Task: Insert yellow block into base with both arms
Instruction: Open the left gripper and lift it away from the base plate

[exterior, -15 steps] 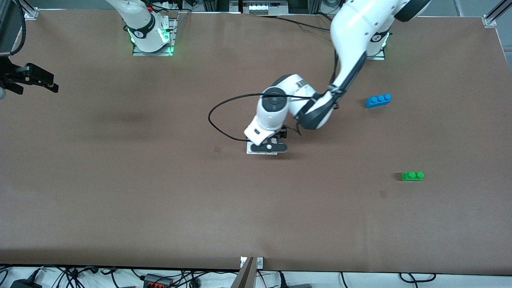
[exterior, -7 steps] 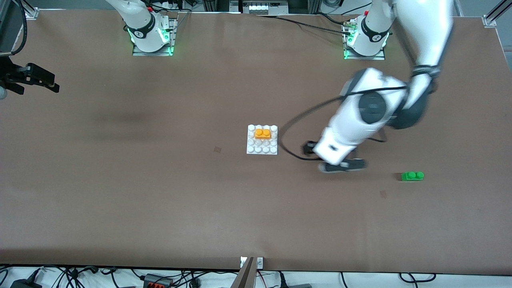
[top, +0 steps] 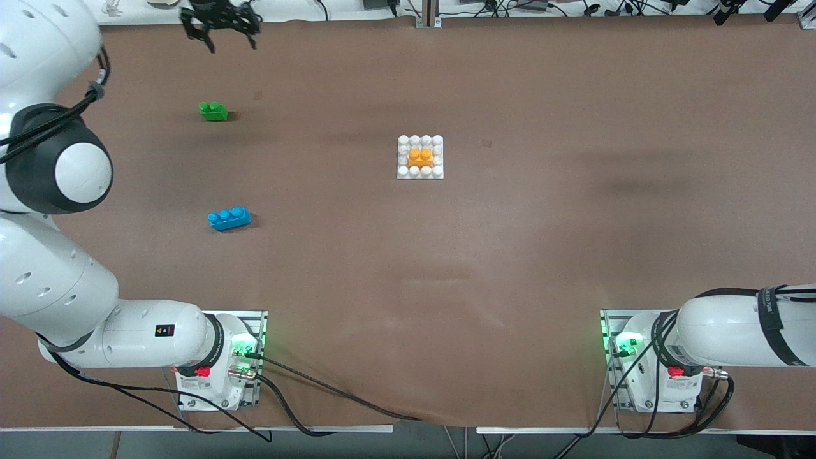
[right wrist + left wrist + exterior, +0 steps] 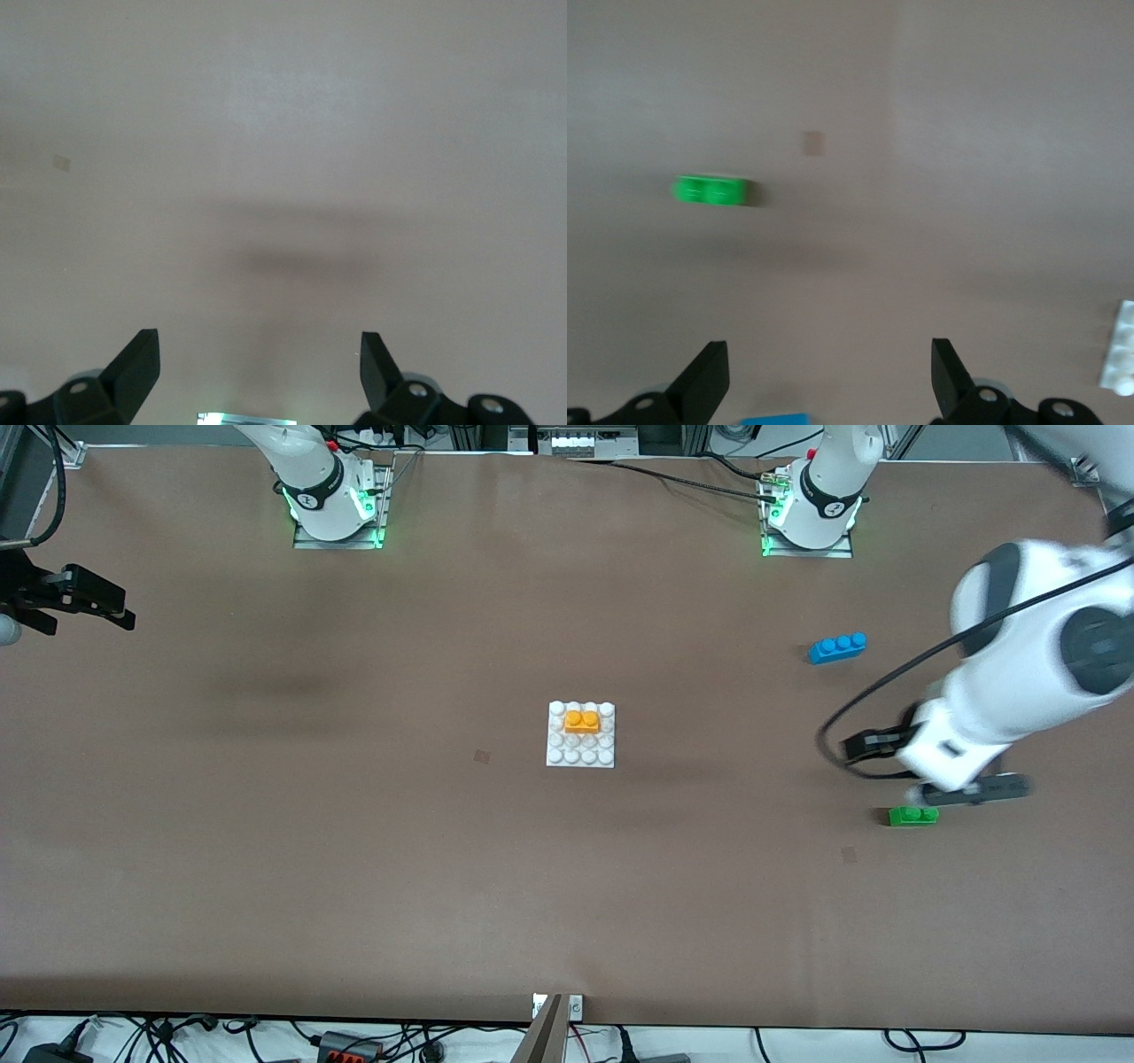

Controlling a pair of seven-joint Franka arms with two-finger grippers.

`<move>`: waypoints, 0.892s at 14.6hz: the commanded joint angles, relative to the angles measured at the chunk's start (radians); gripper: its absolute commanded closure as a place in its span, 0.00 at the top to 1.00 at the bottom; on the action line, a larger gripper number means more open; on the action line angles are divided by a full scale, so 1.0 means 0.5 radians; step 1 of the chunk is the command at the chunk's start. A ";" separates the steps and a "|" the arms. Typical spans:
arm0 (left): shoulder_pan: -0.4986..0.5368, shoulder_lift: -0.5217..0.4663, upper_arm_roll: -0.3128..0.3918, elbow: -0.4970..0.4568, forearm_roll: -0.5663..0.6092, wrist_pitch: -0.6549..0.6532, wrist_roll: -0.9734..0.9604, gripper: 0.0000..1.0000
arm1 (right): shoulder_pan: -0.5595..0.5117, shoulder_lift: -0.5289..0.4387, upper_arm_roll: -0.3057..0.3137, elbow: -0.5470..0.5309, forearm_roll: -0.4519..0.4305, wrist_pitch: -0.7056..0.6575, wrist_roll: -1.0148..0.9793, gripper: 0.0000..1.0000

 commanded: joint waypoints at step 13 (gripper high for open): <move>0.086 -0.335 0.012 0.022 -0.159 -0.370 0.104 1.00 | -0.002 -0.013 0.004 -0.004 0.027 0.052 0.204 1.00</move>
